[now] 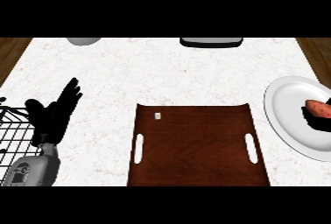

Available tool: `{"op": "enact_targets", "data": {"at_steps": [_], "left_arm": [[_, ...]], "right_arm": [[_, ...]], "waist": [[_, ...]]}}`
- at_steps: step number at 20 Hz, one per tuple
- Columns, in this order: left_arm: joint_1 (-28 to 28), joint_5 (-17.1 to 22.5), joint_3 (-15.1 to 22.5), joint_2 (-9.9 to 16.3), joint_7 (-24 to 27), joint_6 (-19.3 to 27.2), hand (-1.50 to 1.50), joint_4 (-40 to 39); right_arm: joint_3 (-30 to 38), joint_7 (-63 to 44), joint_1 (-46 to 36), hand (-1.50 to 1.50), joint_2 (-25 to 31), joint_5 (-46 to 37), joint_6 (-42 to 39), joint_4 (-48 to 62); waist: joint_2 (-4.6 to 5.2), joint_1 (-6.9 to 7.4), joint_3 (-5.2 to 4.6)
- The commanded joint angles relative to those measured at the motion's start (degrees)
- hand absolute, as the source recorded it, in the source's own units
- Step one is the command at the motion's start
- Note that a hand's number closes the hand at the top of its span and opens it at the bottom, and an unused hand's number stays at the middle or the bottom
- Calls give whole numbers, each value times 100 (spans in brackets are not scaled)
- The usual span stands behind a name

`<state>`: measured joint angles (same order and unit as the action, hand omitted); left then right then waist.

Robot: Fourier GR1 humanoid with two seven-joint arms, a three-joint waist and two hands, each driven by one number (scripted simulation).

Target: Pick the sweet potato from the tray and place it in the plate

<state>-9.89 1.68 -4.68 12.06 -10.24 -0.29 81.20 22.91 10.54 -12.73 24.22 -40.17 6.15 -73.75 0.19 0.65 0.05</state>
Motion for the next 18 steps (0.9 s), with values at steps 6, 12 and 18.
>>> {"op": "enact_targets", "data": {"at_steps": [6, 12, 18], "left_arm": [[-4, -43, 25, -75, -22, 13, 0, 26], [21, -196, 109, -225, 75, 130, 0, 4], [-71, -153, -79, -105, 75, 128, 0, -226]], "right_arm": [[177, 1169, -506, -150, 558, 372, -683, 2632], [347, 2329, -1132, -150, 812, 618, -388, 3241], [787, 3330, -1054, -150, 518, 1922, -1490, 2408]], "waist": [[17, 37, 8], [-4, 7, 4], [-34, -132, -2]]}}
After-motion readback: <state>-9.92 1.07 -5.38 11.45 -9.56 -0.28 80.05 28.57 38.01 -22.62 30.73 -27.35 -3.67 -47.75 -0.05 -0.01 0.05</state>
